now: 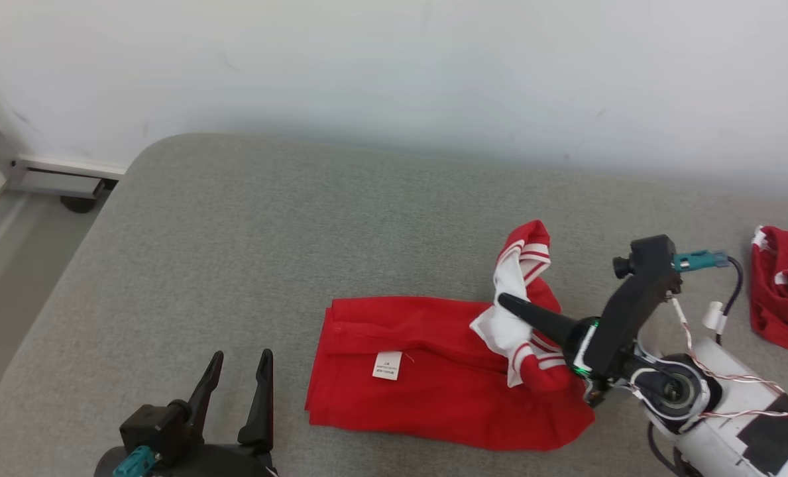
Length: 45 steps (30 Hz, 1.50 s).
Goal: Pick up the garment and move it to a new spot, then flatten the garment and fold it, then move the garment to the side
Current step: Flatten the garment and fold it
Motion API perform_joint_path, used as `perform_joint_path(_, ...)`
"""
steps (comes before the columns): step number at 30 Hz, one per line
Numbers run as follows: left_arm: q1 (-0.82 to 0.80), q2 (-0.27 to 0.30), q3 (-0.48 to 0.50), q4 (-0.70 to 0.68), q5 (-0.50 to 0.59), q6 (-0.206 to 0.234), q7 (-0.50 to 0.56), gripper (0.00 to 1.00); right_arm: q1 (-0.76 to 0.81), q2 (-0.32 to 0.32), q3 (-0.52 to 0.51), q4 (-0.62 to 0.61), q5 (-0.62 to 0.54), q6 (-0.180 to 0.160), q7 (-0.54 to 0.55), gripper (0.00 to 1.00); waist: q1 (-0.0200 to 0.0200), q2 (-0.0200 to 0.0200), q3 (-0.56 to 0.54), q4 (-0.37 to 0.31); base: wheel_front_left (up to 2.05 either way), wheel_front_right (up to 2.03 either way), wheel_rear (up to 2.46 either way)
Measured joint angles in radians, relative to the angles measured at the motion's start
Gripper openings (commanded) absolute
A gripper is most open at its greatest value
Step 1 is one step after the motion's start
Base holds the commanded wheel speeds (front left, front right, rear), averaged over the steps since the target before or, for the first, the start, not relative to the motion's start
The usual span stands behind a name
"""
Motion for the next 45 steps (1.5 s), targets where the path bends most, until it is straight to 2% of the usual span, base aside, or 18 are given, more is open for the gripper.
perform_joint_path(5, -0.003, -0.015, -0.005, 0.001, 0.000, 0.000, 0.005, 1.00, -0.033, 0.062, 0.017, 0.021, -0.024, -0.042, -0.032, 0.00, 0.0000, 0.0000, 0.006, 0.035, 0.00, 0.00, 0.00)
perform_joint_path(17, -0.020, -0.027, -0.018, 0.007, 0.000, 0.000, 0.006, 1.00, -0.095, 0.164, 0.060, 0.089, -0.069, -0.092, -0.060, 0.00, 0.0000, 0.0000, 0.028, 0.092, 0.00, 0.00, 0.00)
perform_joint_path(25, -0.026, -0.036, -0.020, 0.016, 0.000, 0.000, 0.006, 1.00, -0.127, 0.243, 0.096, 0.202, -0.089, -0.112, -0.076, 0.00, 0.0000, 0.0000, 0.036, 0.104, 0.00, 0.00, 0.00)
perform_joint_path(31, -0.034, -0.046, -0.024, 0.019, 0.000, -0.002, 0.006, 1.00, -0.153, 0.286, 0.110, 0.272, -0.105, -0.114, -0.086, 0.00, 0.0000, 0.0000, 0.037, 0.113, 0.00, 0.00, 0.00)
perform_joint_path(39, -0.052, -0.053, -0.029, 0.039, 0.000, -0.002, 0.006, 1.00, -0.176, 0.307, 0.126, 0.342, -0.111, -0.112, -0.094, 0.01, 0.0000, 0.0000, 0.040, 0.131, 0.00, 0.00, 0.00)
perform_joint_path(40, -0.052, -0.053, -0.029, 0.040, 0.000, -0.002, 0.006, 1.00, -0.177, 0.309, 0.127, 0.347, -0.112, -0.112, -0.094, 0.38, 0.0000, 0.0000, 0.040, 0.132, 0.00, 0.00, 0.00)
perform_joint_path(41, -0.052, -0.054, -0.029, 0.040, 0.000, -0.002, 0.005, 1.00, -0.177, 0.310, 0.127, 0.356, -0.112, -0.111, -0.094, 0.45, 0.0000, 0.0000, 0.040, 0.134, 0.00, 0.00, 0.00)
perform_joint_path(42, -0.052, -0.054, -0.029, 0.041, 0.000, -0.002, 0.005, 1.00, -0.177, 0.310, 0.127, 0.366, -0.112, -0.108, -0.095, 1.00, 0.0000, 0.0000, 0.040, 0.135, 0.00, 0.00, 0.00)
perform_joint_path(45, -0.052, -0.054, -0.028, 0.047, 0.000, -0.002, 0.005, 1.00, -0.180, 0.310, 0.127, 0.382, -0.112, -0.100, -0.100, 1.00, 0.0000, 0.0000, 0.039, 0.136, 0.00, 0.00, 0.00)
